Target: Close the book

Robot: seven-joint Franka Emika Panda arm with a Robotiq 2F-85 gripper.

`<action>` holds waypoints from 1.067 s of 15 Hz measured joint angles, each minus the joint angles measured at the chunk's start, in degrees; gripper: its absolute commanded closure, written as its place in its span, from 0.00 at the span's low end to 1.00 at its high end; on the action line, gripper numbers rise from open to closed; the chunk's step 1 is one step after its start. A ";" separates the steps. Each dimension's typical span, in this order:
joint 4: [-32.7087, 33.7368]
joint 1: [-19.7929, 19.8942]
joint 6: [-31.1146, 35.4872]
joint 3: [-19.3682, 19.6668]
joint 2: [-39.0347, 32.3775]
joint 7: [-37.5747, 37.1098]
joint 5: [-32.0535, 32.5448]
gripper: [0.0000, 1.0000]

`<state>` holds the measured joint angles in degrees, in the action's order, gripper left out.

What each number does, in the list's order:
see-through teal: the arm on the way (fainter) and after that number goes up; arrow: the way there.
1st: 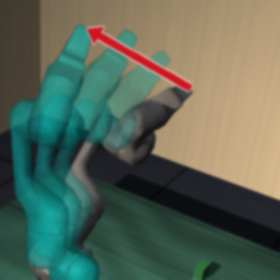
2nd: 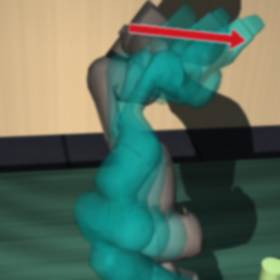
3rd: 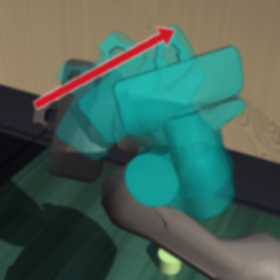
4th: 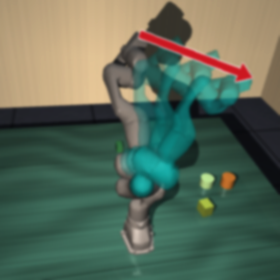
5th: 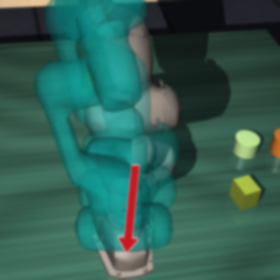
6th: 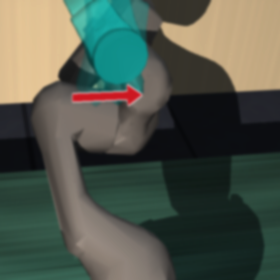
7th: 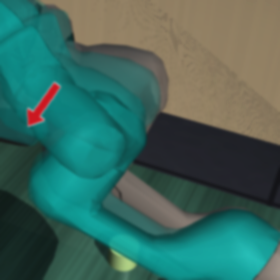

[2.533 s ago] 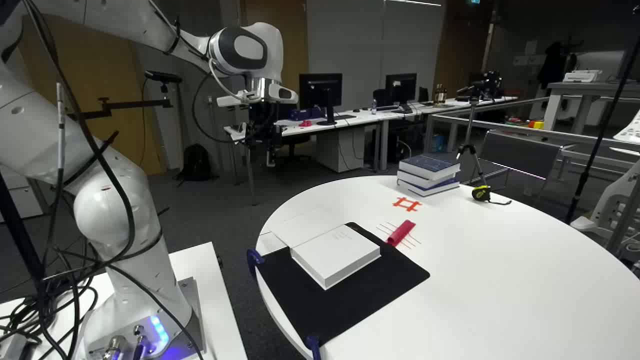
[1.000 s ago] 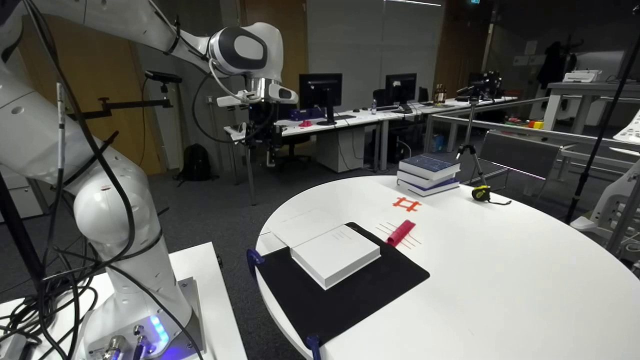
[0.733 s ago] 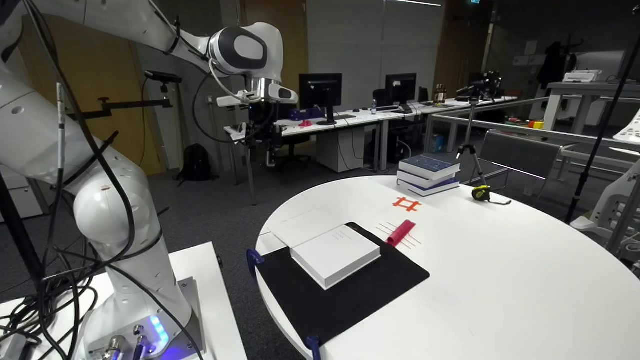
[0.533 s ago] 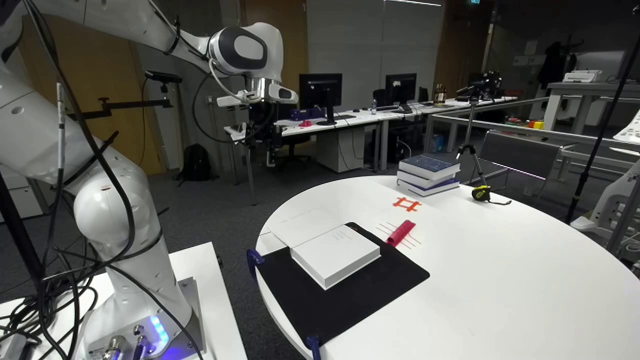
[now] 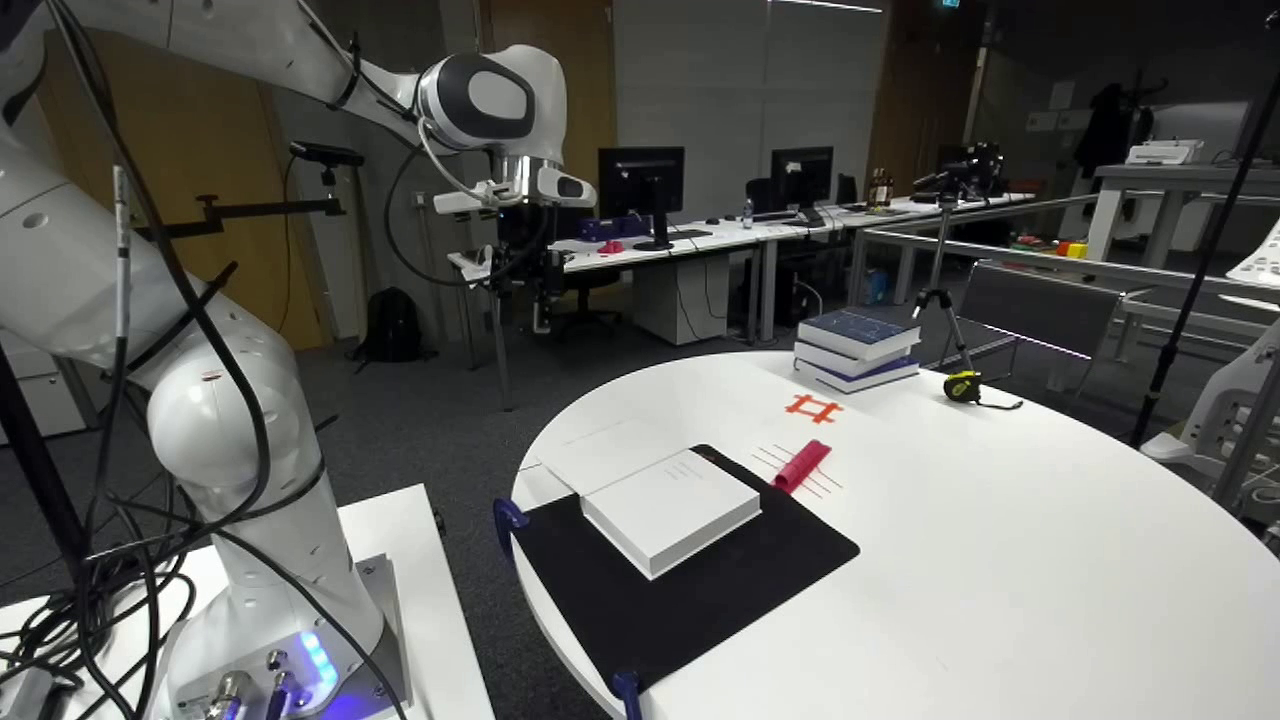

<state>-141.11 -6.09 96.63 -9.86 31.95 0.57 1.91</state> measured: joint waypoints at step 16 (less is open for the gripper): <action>-6.98 -0.68 10.85 2.14 0.00 5.60 0.17 0.00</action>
<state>-148.09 -6.77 107.49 -7.72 31.96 6.17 2.08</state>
